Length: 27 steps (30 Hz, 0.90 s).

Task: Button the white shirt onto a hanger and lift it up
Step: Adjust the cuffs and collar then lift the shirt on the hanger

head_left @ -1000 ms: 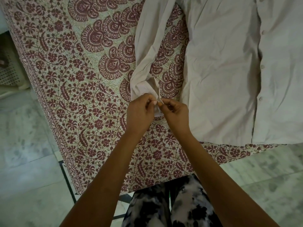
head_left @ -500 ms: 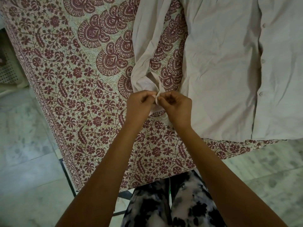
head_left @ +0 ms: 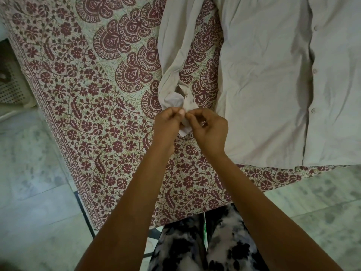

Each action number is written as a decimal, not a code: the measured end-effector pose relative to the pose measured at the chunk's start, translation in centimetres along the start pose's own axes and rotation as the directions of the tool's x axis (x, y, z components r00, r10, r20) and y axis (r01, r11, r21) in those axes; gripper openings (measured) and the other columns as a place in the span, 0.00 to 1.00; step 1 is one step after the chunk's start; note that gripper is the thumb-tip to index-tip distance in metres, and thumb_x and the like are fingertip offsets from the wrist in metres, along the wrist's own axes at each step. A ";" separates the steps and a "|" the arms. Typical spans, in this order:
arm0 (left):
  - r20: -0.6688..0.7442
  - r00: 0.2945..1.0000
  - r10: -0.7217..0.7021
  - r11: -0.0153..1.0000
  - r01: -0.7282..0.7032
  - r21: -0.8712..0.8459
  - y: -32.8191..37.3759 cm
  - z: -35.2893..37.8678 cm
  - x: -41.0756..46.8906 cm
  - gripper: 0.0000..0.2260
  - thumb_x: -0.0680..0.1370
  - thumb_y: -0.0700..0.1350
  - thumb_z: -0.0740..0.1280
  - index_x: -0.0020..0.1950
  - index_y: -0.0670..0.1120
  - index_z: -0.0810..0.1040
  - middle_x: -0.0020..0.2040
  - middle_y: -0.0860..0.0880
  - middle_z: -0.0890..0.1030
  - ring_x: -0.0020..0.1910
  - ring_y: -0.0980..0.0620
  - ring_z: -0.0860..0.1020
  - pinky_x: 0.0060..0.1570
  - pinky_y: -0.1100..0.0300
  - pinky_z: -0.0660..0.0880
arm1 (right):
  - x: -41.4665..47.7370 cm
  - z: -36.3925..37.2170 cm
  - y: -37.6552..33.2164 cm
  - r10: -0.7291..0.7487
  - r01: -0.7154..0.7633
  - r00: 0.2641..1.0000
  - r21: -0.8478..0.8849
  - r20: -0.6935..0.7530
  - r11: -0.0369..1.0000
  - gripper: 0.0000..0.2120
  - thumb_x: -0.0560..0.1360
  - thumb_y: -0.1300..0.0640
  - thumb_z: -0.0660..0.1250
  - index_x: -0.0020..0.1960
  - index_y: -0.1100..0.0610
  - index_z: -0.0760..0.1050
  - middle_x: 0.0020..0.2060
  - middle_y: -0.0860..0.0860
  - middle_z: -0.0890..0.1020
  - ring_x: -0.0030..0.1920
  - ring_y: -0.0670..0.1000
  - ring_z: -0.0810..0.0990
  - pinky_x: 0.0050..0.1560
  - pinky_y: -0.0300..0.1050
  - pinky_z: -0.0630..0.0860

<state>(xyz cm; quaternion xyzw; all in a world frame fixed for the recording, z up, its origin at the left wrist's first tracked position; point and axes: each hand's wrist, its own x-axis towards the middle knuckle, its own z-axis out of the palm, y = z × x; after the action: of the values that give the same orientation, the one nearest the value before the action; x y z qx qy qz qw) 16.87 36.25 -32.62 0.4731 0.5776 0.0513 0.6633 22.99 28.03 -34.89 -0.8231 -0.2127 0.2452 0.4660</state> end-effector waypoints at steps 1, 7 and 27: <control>-0.016 0.998 0.069 0.992 -0.067 0.104 -0.3 0.0 0.2 0.08 0.78 0.39 0.63 0.40 0.43 0.77 0.39 0.46 0.80 0.40 0.51 0.79 0.45 0.57 0.77 | 0.1 0.1 0.1 0.081 -0.082 0.997 0.074 0.019 0.994 0.07 0.73 0.54 0.68 0.44 0.57 0.81 0.36 0.49 0.83 0.36 0.48 0.80 0.37 0.51 0.79; 0.005 0.934 0.356 0.814 -0.313 0.489 -0.8 0.4 1.3 0.04 0.77 0.38 0.62 0.47 0.40 0.77 0.45 0.49 0.79 0.45 0.51 0.76 0.45 0.64 0.72 | 1.3 -0.4 0.5 0.316 -0.357 0.932 0.300 0.179 0.885 0.05 0.73 0.65 0.66 0.43 0.62 0.81 0.36 0.58 0.83 0.34 0.55 0.81 0.38 0.53 0.80; 0.257 0.824 0.505 0.550 -0.537 0.640 0.3 1.5 2.9 0.08 0.73 0.33 0.65 0.50 0.41 0.80 0.45 0.48 0.83 0.41 0.57 0.77 0.38 0.73 0.68 | 4.2 -2.4 1.4 0.579 -0.758 0.644 0.312 0.501 0.573 0.08 0.74 0.62 0.65 0.37 0.59 0.77 0.30 0.50 0.78 0.27 0.44 0.74 0.26 0.32 0.67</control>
<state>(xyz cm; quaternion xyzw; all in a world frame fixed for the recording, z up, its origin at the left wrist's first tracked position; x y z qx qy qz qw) 19.17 37.37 -34.68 0.8342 0.3731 0.0172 0.4057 27.90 28.23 -35.94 -0.6351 0.1127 0.5905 0.4849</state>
